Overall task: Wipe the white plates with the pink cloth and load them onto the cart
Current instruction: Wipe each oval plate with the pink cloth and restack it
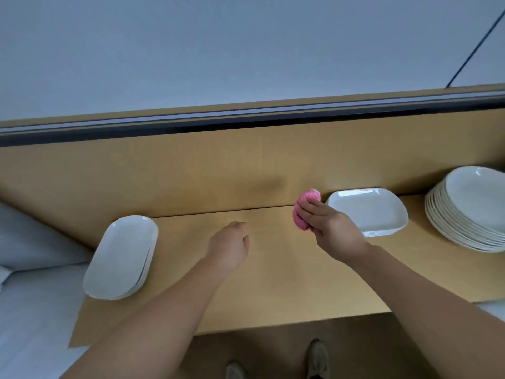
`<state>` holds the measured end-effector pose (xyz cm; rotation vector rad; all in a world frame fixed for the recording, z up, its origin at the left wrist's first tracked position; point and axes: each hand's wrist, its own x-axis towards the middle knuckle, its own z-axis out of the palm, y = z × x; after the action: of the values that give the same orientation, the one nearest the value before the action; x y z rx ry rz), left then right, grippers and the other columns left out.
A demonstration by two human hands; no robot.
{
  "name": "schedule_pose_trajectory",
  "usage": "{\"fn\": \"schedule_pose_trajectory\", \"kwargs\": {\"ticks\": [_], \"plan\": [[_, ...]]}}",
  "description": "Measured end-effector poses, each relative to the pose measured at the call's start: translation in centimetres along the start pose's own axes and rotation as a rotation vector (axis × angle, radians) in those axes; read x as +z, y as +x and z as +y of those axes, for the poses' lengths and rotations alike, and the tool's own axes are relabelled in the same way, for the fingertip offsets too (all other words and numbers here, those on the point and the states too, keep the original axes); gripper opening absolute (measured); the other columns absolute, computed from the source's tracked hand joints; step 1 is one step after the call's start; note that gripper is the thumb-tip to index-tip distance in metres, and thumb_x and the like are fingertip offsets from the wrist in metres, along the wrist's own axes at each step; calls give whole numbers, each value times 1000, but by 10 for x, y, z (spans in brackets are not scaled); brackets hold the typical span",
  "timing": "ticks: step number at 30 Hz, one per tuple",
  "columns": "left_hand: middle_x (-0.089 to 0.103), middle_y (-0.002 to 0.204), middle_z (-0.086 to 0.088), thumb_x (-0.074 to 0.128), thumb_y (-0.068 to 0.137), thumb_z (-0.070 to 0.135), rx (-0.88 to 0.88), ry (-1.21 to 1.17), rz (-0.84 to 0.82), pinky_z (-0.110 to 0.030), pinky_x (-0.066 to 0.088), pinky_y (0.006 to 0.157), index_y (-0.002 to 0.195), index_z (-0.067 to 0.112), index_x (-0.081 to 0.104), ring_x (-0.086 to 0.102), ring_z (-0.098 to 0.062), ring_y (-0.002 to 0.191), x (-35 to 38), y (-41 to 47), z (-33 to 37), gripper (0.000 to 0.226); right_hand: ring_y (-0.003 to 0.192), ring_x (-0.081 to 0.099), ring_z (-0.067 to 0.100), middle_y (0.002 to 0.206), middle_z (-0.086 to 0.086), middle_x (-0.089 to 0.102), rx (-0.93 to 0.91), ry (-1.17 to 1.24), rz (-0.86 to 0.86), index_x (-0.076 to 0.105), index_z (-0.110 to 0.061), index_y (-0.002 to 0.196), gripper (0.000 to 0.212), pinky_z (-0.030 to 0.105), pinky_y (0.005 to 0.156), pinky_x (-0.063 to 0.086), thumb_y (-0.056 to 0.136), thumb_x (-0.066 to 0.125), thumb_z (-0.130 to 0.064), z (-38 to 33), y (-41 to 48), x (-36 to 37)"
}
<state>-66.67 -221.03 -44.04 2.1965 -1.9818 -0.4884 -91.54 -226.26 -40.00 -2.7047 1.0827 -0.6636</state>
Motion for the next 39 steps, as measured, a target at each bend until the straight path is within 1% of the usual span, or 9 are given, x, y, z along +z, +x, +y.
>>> {"fn": "schedule_pose_trajectory", "kwargs": {"ticks": [5, 9, 14, 19, 25, 30, 32, 36, 39], "plan": [[63, 112, -5, 45, 95, 25, 101, -45, -12, -35, 50, 78, 108, 14, 59, 60, -27, 100, 21, 31, 74, 22, 115, 60, 40, 125, 12, 65, 160, -44, 21, 68, -1, 116, 54, 48, 78, 57, 66, 72, 20, 61, -54, -37], [64, 109, -5, 37, 99, 23, 121, -68, -35, -35, 50, 79, 121, 16, 55, 62, -28, 99, 39, 56, 126, 29, 120, 57, 39, 127, 11, 64, 228, -65, 18, 68, -2, 115, 52, 52, 82, 56, 68, 71, 20, 104, -90, -58], [59, 85, -3, 32, 102, 24, 57, -16, -62, -31, 36, 61, 112, 11, 49, 58, -26, 79, 62, 88, 175, 23, 120, 57, 40, 128, 13, 63, 237, -93, -10, 66, -1, 120, 55, 54, 81, 56, 69, 71, 19, 150, -113, -69], [64, 103, -9, 38, 101, 22, -17, -14, -114, -32, 41, 66, 118, 9, 49, 59, -29, 88, 78, 117, 206, 24, 117, 59, 40, 127, 14, 63, 215, -95, -30, 66, 1, 120, 58, 53, 76, 58, 66, 71, 19, 184, -119, -70], [63, 103, -11, 44, 100, 19, -121, -37, -156, -33, 43, 68, 114, 5, 50, 61, -28, 90, 87, 130, 219, 21, 115, 61, 39, 126, 13, 64, 181, -84, -46, 67, 0, 119, 62, 49, 68, 60, 60, 73, 20, 206, -119, -69], [61, 99, -10, 45, 98, 13, -197, -106, -161, -29, 36, 63, 111, 4, 51, 52, -22, 79, 87, 130, 222, 17, 116, 61, 39, 126, 13, 64, 153, -67, -51, 67, 0, 118, 64, 49, 68, 60, 58, 73, 21, 216, -115, -69], [58, 96, -8, 47, 97, 9, -227, -112, -159, -29, 35, 62, 113, 3, 50, 52, -22, 80, 86, 129, 225, 17, 115, 61, 39, 125, 14, 65, 143, -65, -52, 67, 0, 117, 64, 49, 67, 60, 57, 73, 22, 218, -114, -70], [61, 109, -14, 48, 96, 9, -260, -130, -167, -31, 38, 68, 118, 0, 47, 59, -30, 97, 85, 128, 228, 24, 113, 62, 38, 122, 12, 66, 126, -70, -45, 68, -1, 115, 63, 47, 66, 60, 56, 75, 21, 218, -115, -73], [58, 109, -13, 47, 95, 6, -302, -189, -162, -30, 36, 66, 119, 0, 45, 56, -28, 91, 83, 125, 229, 25, 114, 62, 37, 123, 11, 66, 130, -63, -36, 69, -2, 115, 63, 47, 67, 60, 56, 75, 21, 217, -116, -75]]}}
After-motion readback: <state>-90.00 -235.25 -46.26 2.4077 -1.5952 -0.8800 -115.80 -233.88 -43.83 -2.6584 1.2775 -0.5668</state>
